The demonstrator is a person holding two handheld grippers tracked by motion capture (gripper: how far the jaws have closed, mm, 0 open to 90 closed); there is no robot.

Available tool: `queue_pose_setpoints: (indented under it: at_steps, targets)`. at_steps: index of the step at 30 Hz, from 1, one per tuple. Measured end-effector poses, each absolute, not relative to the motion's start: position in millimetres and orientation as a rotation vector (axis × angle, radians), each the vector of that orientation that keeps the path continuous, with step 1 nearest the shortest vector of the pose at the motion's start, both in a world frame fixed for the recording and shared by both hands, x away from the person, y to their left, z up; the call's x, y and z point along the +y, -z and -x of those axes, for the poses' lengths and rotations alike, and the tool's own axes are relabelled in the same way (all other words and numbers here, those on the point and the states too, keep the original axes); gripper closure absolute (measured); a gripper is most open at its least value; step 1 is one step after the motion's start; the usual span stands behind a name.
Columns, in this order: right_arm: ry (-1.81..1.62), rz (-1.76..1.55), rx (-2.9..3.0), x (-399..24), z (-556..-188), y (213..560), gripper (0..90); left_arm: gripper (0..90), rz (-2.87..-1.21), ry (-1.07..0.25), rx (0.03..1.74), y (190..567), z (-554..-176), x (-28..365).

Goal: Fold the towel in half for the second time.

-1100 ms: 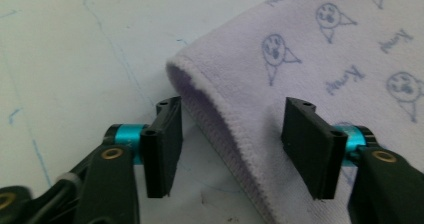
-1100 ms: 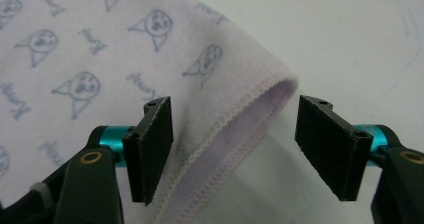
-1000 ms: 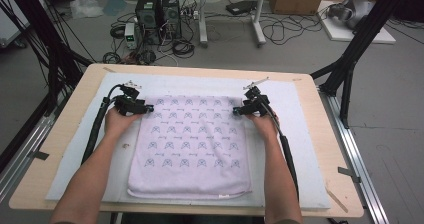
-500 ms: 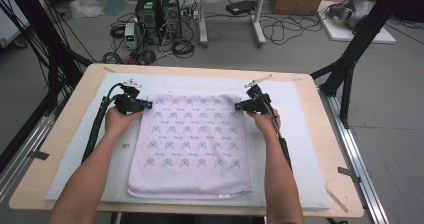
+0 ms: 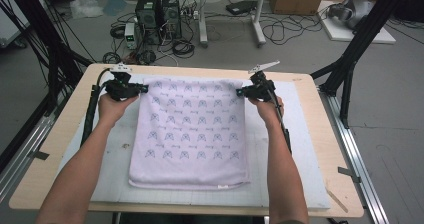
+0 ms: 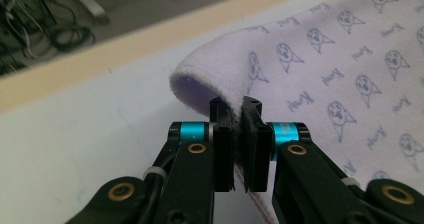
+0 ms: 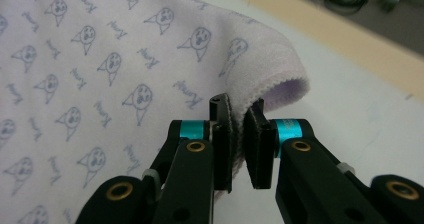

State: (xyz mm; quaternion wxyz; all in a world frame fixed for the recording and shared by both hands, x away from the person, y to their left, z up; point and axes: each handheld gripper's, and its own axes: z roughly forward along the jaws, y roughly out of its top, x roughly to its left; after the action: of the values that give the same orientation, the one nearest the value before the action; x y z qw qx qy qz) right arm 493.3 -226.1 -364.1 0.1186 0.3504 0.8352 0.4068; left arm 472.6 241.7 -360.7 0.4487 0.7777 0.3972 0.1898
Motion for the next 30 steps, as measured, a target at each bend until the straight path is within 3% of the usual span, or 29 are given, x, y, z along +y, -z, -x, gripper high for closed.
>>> queue_pose_setpoints:
  at_steps: [5,18,30]
  targets:
    - [-1.234,-1.027,2.419,-235,-488,344,83.6,84.7,-1.9,-0.456,0.933,346,-469,243]
    - [-1.327,-0.942,2.509,-243,-448,351,83.5,84.6,-1.896,-0.396,0.834,363,-422,253]
    - [-1.335,-0.875,2.599,-249,-376,390,83.6,84.1,-1.959,-0.321,0.754,398,-352,261]
